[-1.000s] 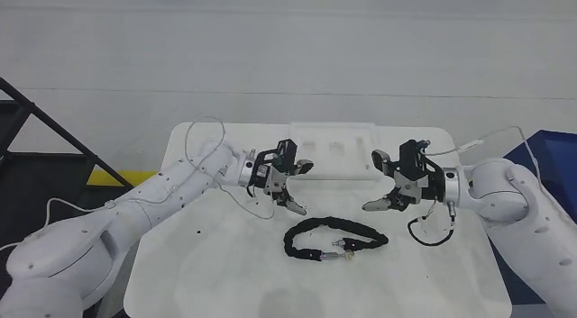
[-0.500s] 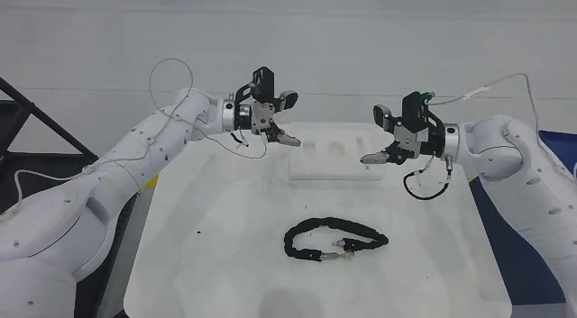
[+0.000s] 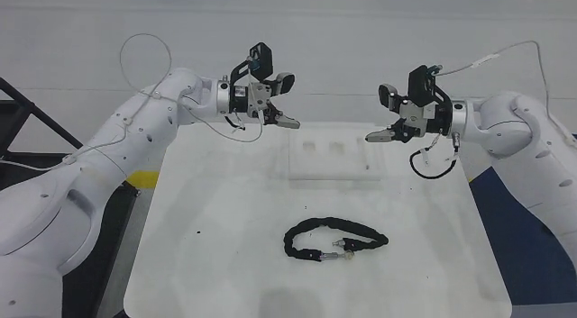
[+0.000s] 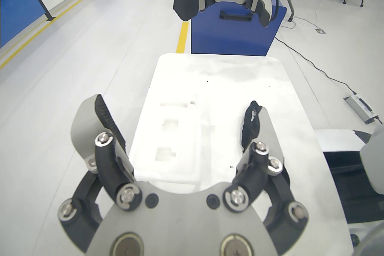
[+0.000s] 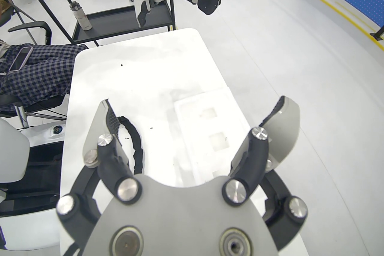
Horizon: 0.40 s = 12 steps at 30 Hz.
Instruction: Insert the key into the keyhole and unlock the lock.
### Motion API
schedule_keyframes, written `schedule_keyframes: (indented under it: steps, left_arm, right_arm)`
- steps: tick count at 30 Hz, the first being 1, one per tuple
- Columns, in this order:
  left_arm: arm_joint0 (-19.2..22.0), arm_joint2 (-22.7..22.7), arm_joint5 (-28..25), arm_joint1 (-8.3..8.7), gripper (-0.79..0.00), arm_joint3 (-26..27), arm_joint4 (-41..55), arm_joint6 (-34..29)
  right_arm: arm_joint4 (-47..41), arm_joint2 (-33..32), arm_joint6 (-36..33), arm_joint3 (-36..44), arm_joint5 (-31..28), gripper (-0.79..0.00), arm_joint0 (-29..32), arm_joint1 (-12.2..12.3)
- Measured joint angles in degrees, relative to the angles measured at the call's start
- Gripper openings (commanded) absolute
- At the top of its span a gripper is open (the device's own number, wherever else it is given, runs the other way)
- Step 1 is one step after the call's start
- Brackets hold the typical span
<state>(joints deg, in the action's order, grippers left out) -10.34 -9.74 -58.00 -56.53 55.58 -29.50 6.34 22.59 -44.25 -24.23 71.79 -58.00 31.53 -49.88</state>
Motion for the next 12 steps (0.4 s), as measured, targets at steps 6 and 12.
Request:
schedule_keyframes:
  steps: [6, 12]
  left_arm:
    - [0.0, 0.0, 0.0, -0.01, 0.0, -0.01, -0.24, 0.12]
    - [0.0, 0.0, 0.0, 0.0, 0.0, -0.01, -0.24, 0.12]
  right_arm:
    - [0.06, -0.06, -0.03, 0.0, 0.0, 0.0, 0.03, -0.02]
    - [0.06, -0.06, -0.03, 0.0, 0.0, 0.0, 0.03, -0.02]
